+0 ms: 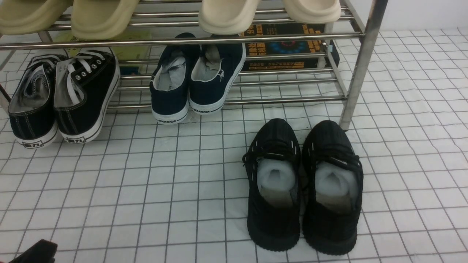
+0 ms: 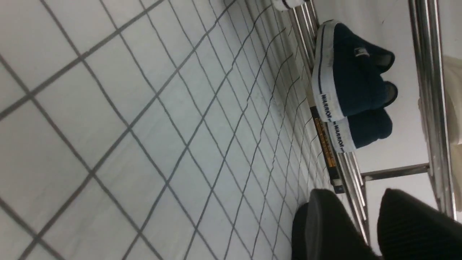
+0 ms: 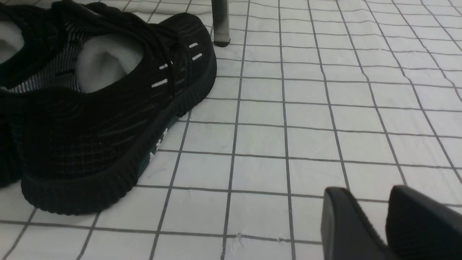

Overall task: Take the shoes off the shelf with your hand from the white checkered tablecloth.
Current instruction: 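Grasp the leftmost shoe on the bottom shelf of the shoe rack with the left gripper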

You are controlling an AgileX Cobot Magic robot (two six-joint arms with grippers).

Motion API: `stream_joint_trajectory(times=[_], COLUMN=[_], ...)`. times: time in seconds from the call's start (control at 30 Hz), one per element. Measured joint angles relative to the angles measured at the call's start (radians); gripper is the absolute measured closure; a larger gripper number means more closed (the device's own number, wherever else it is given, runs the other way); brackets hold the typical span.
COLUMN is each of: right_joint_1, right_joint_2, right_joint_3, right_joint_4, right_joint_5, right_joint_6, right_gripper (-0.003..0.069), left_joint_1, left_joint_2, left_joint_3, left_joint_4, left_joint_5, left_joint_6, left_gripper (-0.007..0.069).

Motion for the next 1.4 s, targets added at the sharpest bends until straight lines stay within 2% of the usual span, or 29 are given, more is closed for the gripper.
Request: stream_joint_trajectory(times=[0.2, 0.27, 0.33, 0.43, 0.5, 0.7, 0.8, 0.87, 0.93, 1.13, 1.17, 1.27, 1.4], right_joint_1=[0.000, 0.000, 0.000, 0.000, 0.000, 0.000, 0.000, 0.000, 0.000, 0.000, 0.000, 0.000, 0.000], right_joint_2=[0.000, 0.000, 0.000, 0.000, 0.000, 0.000, 0.000, 0.000, 0.000, 0.000, 0.000, 0.000, 0.000], right_joint_3=[0.000, 0.000, 0.000, 0.000, 0.000, 0.000, 0.000, 0.000, 0.000, 0.000, 0.000, 0.000, 0.000], right_joint_4=[0.000, 0.000, 0.000, 0.000, 0.000, 0.000, 0.000, 0.000, 0.000, 0.000, 0.000, 0.000, 0.000], right_joint_5=[0.000, 0.000, 0.001, 0.001, 0.001, 0.001, 0.001, 0.001, 0.001, 0.001, 0.001, 0.001, 0.001], right_joint_6=[0.000, 0.000, 0.000, 0.000, 0.000, 0.000, 0.000, 0.000, 0.000, 0.000, 0.000, 0.000, 0.000], right_gripper=[0.0446, 0.0445, 0.0441, 0.0438, 0.0434, 0.0427, 0.0423, 0.0422, 0.0421, 0.0421, 0.0421, 0.0421, 0.0421], left_joint_1=[0.000, 0.000, 0.000, 0.000, 0.000, 0.000, 0.000, 0.000, 0.000, 0.007, 0.008, 0.057, 0.103], left_joint_2=[0.000, 0.000, 0.000, 0.080, 0.193, 0.630, 0.862, 0.927, 1.049, 1.251, 1.257, 1.363, 1.479], left_joint_3=[0.000, -0.002, -0.047, -0.207, -0.329, -0.640, -0.801, -0.861, -0.973, -1.195, -1.201, -1.277, -1.302], left_joint_4=[-0.017, -0.018, -0.001, 0.057, 0.095, 0.184, 0.269, 0.307, 0.369, 0.600, 0.606, 0.660, 0.663], left_joint_5=[-0.174, -0.204, -0.179, -0.076, 0.047, 0.476, 0.585, 0.605, 0.645, 0.663, 0.663, 0.661, 0.662], left_joint_6=[-0.005, -0.004, 0.026, 0.119, 0.178, 0.313, 0.353, 0.355, 0.334, 0.118, 0.118, 0.047, 0.050], left_gripper=[0.0391, 0.0408, 0.0462, 0.0577, 0.0613, 0.0622, 0.0589, 0.0563, 0.0499, 0.0262, 0.0262, 0.0162, 0.0138])
